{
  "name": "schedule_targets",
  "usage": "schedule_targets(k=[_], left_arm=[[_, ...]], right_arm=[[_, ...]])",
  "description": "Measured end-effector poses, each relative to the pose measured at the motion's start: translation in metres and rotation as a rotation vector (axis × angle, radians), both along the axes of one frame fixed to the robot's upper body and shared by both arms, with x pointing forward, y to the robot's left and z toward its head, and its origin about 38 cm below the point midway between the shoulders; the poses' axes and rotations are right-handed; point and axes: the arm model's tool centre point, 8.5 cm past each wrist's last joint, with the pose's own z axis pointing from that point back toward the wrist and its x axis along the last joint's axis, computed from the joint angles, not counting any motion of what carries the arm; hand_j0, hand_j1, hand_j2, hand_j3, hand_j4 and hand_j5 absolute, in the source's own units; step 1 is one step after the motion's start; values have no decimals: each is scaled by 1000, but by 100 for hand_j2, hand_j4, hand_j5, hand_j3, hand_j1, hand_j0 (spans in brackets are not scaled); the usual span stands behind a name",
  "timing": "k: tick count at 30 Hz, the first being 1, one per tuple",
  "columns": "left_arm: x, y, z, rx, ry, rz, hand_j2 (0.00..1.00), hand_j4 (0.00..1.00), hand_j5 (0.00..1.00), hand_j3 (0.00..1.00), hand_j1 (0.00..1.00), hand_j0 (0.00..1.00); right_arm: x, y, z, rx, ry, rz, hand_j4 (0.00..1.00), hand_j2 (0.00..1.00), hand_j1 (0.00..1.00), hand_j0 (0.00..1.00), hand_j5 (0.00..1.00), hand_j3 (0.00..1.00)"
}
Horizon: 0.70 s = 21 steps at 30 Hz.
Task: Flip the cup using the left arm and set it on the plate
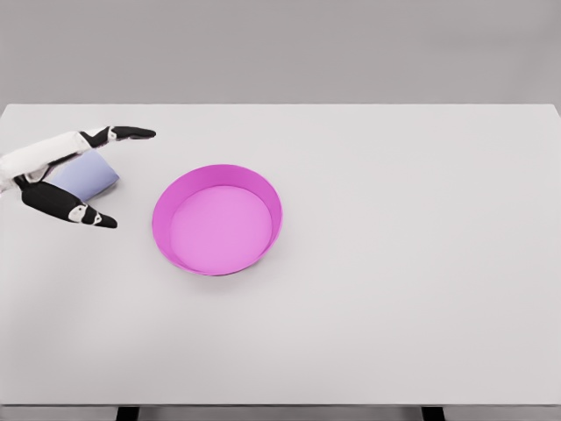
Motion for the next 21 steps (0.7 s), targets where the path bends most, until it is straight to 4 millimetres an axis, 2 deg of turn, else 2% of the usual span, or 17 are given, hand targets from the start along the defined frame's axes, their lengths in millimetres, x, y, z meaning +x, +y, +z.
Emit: schedule_targets(k=[3, 5, 9, 13, 17, 21], left_arm=[[4, -9, -12, 67, 94, 61, 100, 100, 100, 100, 100, 100], [9, -10, -12, 94, 127, 112, 100, 100, 100, 100, 100, 100], [20, 5, -6, 143, 190, 263, 100, 100, 100, 100, 100, 100], [27, 14, -5, 237, 163, 366, 100, 100, 100, 100, 100, 100], [34, 21, -3, 246, 166, 448, 100, 100, 100, 100, 100, 100], [42, 38, -9, 244, 234, 552, 100, 100, 100, 100, 100, 100]], right_arm=[[0, 0, 0, 0, 0, 0, 100, 100, 100, 100, 100, 100], [0, 0, 0, 0, 0, 0, 100, 100, 100, 100, 100, 100], [0, 0, 0, 0, 0, 0, 100, 100, 100, 100, 100, 100], [0, 0, 0, 0, 0, 0, 100, 100, 100, 100, 100, 100], [0, 0, 0, 0, 0, 0, 100, 100, 100, 100, 100, 100], [0, 0, 0, 0, 0, 0, 100, 100, 100, 100, 100, 100]])
